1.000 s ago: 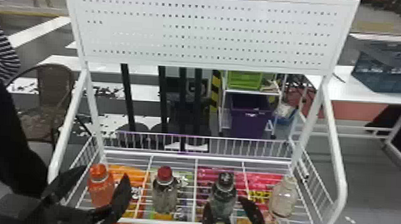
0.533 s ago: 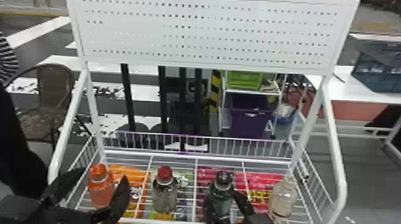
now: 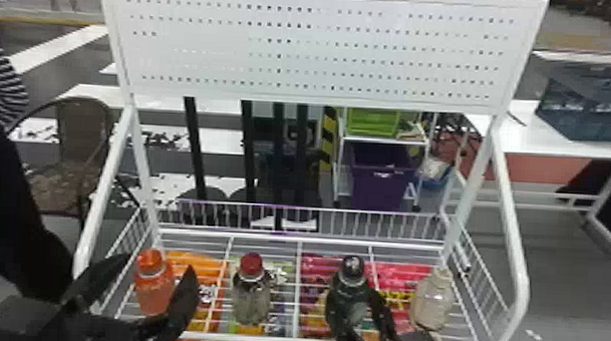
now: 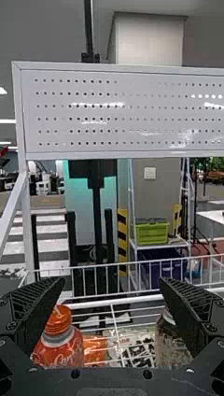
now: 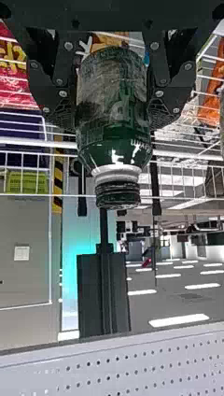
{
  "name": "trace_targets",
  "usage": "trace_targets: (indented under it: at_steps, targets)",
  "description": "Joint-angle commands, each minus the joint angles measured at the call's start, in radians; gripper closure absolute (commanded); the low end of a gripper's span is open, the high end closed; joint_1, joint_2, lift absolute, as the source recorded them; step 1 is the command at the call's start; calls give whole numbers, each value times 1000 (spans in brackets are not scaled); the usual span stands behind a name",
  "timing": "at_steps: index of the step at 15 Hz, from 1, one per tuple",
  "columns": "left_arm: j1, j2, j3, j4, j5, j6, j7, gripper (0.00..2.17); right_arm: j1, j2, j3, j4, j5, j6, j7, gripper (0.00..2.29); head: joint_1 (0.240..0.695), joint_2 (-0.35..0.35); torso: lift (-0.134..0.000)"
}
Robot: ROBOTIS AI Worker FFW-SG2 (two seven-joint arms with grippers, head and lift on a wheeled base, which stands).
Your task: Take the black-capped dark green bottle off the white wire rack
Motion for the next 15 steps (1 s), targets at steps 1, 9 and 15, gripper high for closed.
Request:
trace_targets:
  at_steps: [1, 9, 15]
  targets:
    - [1, -3, -3, -4, 0, 3, -1, 147, 83, -38, -21, -182, 0, 109, -1, 1301, 499, 0, 0]
    - [3, -7, -21, -6, -6, -6, 2, 147, 445, -163, -242, -659, -82, 133, 9, 1288, 499, 0, 0]
    - [13, -9, -18, -7, -6, -25, 3, 147, 666, -137, -405, -731, -175, -112, 41, 1288, 499, 0, 0]
